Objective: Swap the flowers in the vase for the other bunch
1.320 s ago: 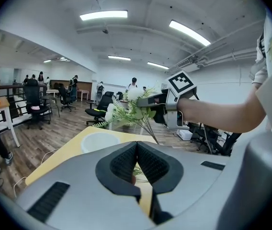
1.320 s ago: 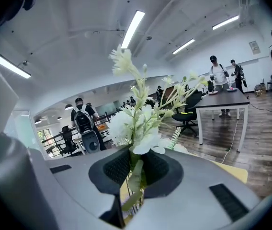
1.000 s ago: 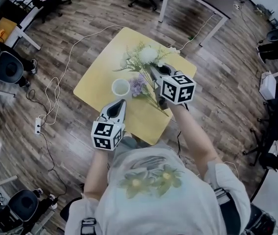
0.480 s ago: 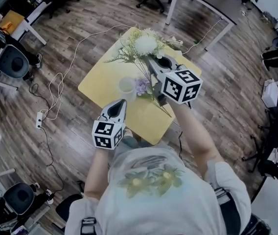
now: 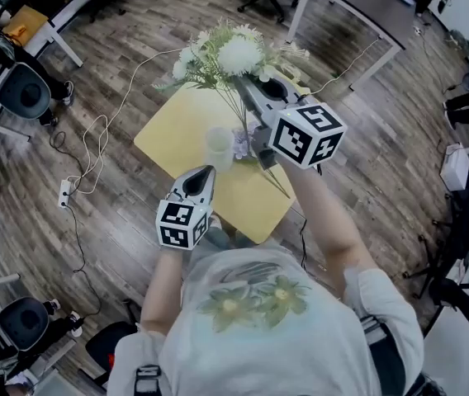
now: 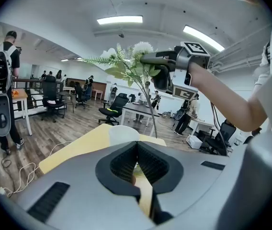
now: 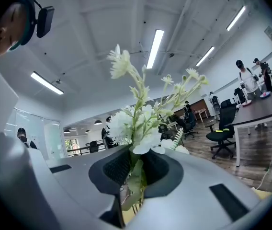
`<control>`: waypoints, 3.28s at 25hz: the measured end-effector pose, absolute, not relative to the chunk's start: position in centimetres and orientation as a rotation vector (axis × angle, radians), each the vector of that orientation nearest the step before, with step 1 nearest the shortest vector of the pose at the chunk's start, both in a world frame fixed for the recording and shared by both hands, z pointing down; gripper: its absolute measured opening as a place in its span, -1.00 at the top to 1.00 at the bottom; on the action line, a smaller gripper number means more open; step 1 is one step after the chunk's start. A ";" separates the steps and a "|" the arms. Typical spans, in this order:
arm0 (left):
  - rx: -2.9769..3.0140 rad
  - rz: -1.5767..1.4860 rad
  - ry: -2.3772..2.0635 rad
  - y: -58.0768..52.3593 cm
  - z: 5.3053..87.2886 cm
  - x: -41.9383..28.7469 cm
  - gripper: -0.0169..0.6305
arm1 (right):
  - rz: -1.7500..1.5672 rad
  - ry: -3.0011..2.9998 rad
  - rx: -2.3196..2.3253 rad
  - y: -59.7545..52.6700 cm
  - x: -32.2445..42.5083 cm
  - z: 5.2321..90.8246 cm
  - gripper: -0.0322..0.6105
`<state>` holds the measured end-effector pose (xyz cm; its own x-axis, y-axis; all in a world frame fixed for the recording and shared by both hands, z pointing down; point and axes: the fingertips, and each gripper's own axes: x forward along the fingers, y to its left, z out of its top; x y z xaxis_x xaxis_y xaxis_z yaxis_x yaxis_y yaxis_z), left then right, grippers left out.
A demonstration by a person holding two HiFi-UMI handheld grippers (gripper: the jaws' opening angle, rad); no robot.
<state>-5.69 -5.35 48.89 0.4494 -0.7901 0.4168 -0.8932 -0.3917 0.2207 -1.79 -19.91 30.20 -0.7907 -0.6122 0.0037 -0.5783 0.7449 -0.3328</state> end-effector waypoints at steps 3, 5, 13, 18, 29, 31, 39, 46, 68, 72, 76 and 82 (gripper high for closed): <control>2.286 0.337 -1.426 -5.3 48.8 -6.3 0.89 | -0.482 2.831 -0.939 -20.0 -3.1 29.3 0.67; 2.281 0.334 -1.430 -5.3 48.8 -6.7 0.89 | -0.483 2.822 -0.922 -20.1 -3.9 28.8 0.67; 2.259 0.334 -1.439 -4.6 49.1 -7.0 0.89 | -0.456 2.820 -0.845 -19.9 -6.0 27.5 0.67; 2.248 0.335 -1.438 -4.6 49.0 -7.6 0.89 | -0.439 2.825 -0.820 -20.2 -7.5 27.7 0.67; 2.204 0.325 -1.466 -4.6 50.2 -8.7 0.89 | -0.399 2.887 -0.781 -19.3 -8.9 31.0 0.67; 2.200 0.328 -1.470 -4.6 50.3 -8.9 0.89 | -0.405 2.895 -0.761 -19.0 -9.1 31.5 0.67; 2.204 0.337 -1.476 -4.9 50.2 -8.5 0.89 | -0.431 2.961 -0.755 -17.9 -8.7 34.2 0.67; 2.203 0.343 -1.474 -5.1 50.7 -9.1 0.89 | -0.477 3.005 -0.745 -17.3 -9.0 36.8 0.67; 2.209 0.369 -1.457 -5.3 51.3 -7.6 0.89 | -0.641 3.125 -0.768 -15.4 -6.6 43.9 0.67; 2.207 0.373 -1.455 -5.4 51.4 -7.5 0.89 | -0.667 3.141 -0.760 -14.8 -6.5 45.0 0.67; 2.207 0.377 -1.445 -5.8 51.5 -7.5 0.89 | -0.683 3.153 -0.747 -14.6 -6.7 45.9 0.67; 2.204 0.382 -1.437 -6.2 51.7 -7.4 0.89 | -0.648 3.168 -0.753 -14.4 -6.5 46.6 0.67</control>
